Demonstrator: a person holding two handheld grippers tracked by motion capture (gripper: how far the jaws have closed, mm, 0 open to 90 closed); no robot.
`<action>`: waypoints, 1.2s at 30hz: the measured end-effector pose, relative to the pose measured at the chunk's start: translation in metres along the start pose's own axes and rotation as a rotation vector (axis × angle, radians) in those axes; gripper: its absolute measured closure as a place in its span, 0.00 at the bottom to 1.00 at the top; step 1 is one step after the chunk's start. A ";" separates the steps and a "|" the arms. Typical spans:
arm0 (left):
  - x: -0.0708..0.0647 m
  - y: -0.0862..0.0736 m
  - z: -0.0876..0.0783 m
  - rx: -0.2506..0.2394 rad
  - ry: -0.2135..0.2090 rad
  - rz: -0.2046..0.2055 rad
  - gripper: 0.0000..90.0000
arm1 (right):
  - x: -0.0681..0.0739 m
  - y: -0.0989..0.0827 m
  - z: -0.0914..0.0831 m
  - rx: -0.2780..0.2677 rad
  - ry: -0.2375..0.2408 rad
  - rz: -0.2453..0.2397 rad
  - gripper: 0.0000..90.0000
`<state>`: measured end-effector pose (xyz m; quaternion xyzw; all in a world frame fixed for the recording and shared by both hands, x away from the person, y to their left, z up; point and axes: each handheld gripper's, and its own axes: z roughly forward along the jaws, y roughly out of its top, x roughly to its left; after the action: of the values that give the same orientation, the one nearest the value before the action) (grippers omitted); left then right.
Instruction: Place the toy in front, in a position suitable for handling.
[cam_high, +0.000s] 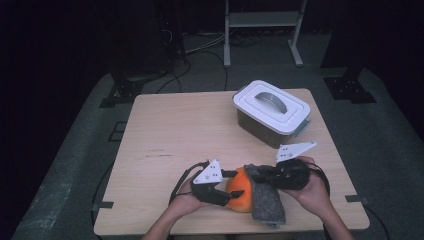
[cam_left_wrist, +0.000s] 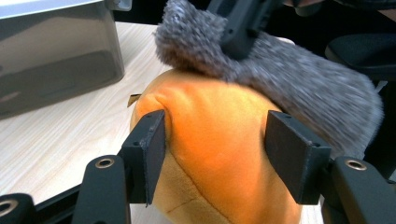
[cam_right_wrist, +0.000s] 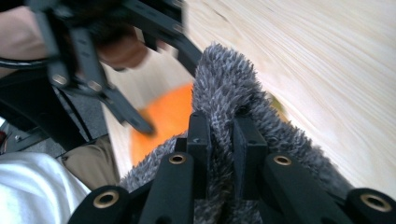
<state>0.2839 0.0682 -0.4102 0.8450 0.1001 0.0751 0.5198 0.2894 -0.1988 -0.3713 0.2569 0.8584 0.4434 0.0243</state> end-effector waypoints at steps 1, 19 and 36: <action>0.000 0.000 0.000 -0.002 -0.002 0.000 0.43 | -0.005 -0.002 -0.002 0.007 -0.008 0.021 0.86; 0.000 0.001 -0.003 0.014 -0.015 0.026 0.43 | 0.012 0.007 0.005 -0.002 0.049 -0.056 0.87; 0.002 -0.001 -0.005 0.033 -0.067 0.066 0.44 | -0.009 -0.004 -0.001 -0.014 0.058 0.030 0.87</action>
<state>0.2842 0.0733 -0.4083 0.8583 0.0558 0.0624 0.5062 0.2947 -0.2060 -0.3755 0.2566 0.8516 0.4571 -0.0056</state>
